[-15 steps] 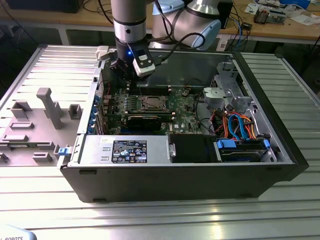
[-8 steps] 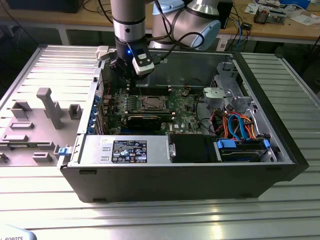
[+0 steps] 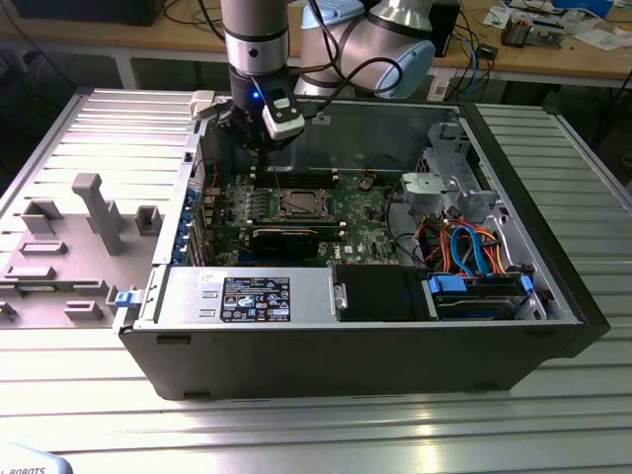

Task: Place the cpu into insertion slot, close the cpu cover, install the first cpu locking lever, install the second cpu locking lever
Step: 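Install the first cpu locking lever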

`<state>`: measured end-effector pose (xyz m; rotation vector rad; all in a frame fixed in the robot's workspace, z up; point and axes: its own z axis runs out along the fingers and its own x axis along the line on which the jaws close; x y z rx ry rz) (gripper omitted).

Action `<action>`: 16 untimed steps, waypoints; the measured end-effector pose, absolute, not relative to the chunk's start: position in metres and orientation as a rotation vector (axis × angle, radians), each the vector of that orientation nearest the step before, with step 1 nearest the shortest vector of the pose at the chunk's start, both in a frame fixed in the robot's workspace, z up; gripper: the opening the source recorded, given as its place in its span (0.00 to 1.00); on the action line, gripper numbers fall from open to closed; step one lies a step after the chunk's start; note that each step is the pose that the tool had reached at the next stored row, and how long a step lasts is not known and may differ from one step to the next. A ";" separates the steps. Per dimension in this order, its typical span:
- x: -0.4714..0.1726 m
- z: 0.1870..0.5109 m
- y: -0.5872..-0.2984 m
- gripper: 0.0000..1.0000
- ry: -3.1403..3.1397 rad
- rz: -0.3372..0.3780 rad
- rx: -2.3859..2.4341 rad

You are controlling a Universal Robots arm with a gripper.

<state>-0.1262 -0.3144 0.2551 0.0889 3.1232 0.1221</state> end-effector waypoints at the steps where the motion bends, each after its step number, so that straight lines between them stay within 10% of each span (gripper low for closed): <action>1: -0.126 0.255 -0.314 0.11 3.123 0.121 0.088; 16: -0.109 0.255 -0.314 0.11 3.123 0.115 0.088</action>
